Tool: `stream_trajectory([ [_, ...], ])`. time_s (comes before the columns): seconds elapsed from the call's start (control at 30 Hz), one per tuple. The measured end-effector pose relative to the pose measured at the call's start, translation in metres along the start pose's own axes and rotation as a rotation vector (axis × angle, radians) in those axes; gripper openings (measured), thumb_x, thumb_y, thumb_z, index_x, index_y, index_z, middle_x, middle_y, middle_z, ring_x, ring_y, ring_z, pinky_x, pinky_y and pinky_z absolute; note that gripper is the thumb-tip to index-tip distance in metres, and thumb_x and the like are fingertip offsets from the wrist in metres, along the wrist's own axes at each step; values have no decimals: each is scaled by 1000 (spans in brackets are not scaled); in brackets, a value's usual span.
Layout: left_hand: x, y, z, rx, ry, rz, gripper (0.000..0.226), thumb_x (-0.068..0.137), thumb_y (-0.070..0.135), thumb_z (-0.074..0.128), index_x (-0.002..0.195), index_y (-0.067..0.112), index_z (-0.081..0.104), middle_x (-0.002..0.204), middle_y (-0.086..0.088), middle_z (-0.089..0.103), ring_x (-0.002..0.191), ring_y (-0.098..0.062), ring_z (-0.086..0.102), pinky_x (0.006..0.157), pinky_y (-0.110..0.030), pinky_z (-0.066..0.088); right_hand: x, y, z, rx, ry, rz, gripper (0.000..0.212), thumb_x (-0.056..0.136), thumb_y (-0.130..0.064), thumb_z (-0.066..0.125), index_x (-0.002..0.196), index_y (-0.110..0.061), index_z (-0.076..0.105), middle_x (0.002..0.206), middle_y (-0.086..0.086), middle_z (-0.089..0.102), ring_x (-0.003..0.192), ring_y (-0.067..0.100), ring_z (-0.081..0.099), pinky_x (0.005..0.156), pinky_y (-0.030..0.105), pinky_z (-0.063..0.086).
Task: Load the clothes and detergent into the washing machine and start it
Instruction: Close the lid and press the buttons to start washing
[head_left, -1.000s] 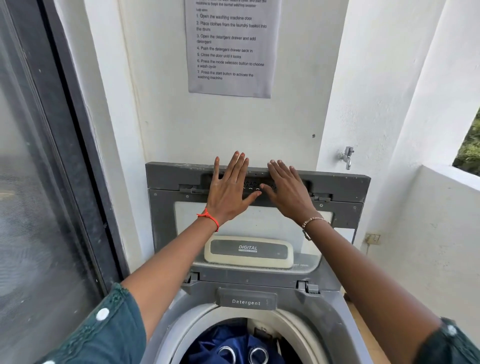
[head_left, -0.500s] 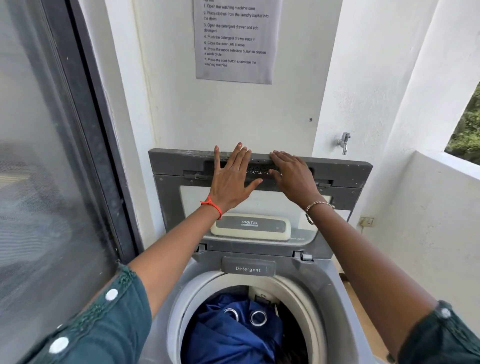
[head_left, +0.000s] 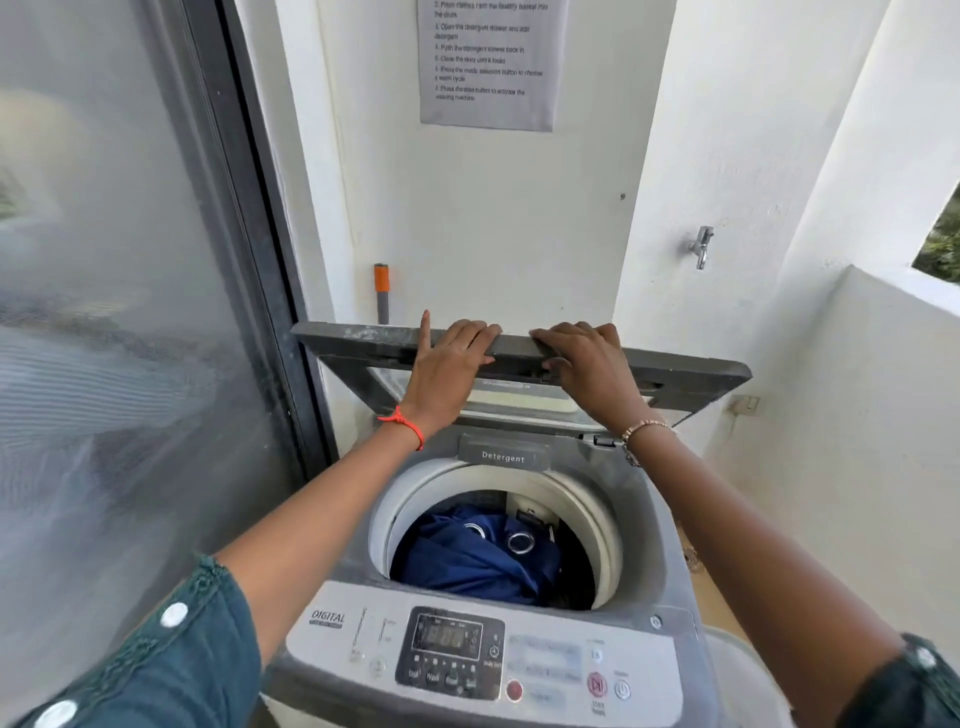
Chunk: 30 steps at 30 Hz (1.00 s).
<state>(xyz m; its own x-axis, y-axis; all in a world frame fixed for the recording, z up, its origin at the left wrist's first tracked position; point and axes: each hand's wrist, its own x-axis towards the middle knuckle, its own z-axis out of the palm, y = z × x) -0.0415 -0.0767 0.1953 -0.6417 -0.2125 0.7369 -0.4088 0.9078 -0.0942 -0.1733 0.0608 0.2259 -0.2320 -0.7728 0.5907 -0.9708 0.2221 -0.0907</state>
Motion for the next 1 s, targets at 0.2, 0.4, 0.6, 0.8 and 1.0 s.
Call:
stream_trajectory([
  [0.2,-48,9,-33,38,-416,57,52,94,16,43,144,23,29,149,-3,34,136,-23,32,111,-56,14,-49,-13,-2,66,-278,112,48,86,-34,58,133,-30,46,138,-1,50,125,23,43,96,41,25],
  [0.4,-102,9,-28,16,-725,93,64,87,60,26,145,42,7,158,0,7,143,-29,12,112,-58,14,-104,-22,22,-84,-514,106,89,82,-57,52,147,-13,9,150,10,27,136,29,26,108,55,21],
  [0.6,-151,18,-6,50,-795,164,68,85,60,42,131,53,-8,156,-9,12,140,-33,16,106,-66,18,-147,-27,61,-104,-606,100,95,70,-66,59,138,-11,23,131,12,38,118,29,38,97,49,32],
  [0.8,-167,18,6,31,-916,170,70,86,63,35,131,55,-18,153,-7,12,139,-31,14,108,-61,16,-168,-28,88,-77,-633,125,102,65,-62,67,142,-15,20,130,10,37,120,29,35,99,44,28],
  [1.0,-176,16,16,2,-946,173,74,79,70,23,117,61,-39,149,-5,12,133,-28,16,106,-61,19,-171,-27,92,4,-657,163,95,70,-50,67,143,-16,18,128,11,39,121,29,33,102,43,24],
])
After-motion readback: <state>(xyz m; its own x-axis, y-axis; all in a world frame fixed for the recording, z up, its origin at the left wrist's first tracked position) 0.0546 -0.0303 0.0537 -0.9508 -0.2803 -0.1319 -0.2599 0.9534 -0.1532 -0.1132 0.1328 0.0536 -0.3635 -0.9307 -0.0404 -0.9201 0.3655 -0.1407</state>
